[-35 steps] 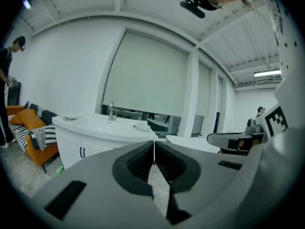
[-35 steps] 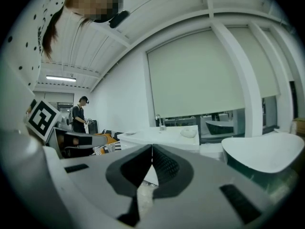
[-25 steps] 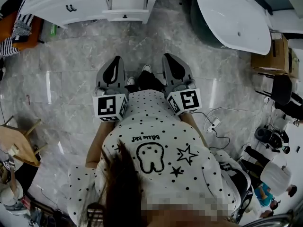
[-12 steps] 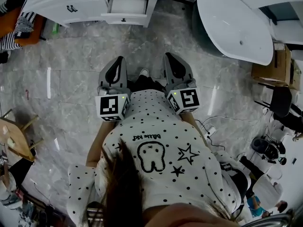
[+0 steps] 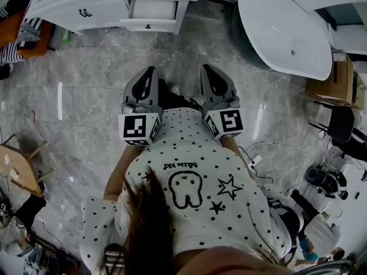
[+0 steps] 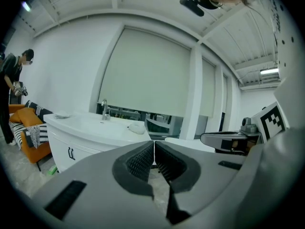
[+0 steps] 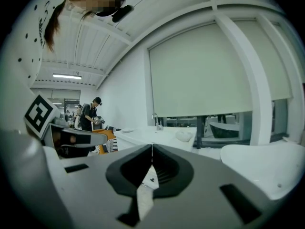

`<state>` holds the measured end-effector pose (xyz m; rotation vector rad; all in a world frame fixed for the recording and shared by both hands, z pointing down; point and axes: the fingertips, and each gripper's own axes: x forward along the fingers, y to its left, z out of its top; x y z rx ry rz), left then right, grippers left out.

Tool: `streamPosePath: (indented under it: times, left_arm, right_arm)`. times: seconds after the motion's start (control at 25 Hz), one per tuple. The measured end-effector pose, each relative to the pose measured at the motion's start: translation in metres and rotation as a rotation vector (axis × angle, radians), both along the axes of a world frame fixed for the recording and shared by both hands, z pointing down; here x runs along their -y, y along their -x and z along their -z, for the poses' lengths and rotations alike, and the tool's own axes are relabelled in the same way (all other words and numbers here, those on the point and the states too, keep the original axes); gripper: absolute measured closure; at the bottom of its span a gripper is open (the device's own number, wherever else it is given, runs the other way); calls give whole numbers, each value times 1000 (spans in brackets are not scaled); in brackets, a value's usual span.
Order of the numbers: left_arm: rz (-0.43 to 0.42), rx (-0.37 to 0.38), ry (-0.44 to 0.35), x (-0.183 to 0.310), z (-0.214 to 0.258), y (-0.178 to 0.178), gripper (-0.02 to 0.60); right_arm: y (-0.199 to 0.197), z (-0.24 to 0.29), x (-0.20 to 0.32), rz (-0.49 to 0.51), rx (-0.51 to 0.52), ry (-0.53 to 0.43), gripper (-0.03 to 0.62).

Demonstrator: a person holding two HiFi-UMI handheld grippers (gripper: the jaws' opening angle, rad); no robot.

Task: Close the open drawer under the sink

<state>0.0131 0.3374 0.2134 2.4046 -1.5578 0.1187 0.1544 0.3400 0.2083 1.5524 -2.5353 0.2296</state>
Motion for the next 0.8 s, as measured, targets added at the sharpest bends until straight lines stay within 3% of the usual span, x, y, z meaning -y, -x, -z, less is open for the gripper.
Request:
streamPosePath:
  times: [0.44,0.64,0.8]
  left_arm:
    - [-37,1,0,53,2,22,569]
    - [-58,32,-8,86,5,43,569]
    - [-54,17,-8,113,10,67,569]
  right_arm:
    - [20,0,45,-51,3,5,580]
    - [41,4,78,-68,20,8,580]
    - [63,5,101,-77,21,14,580]
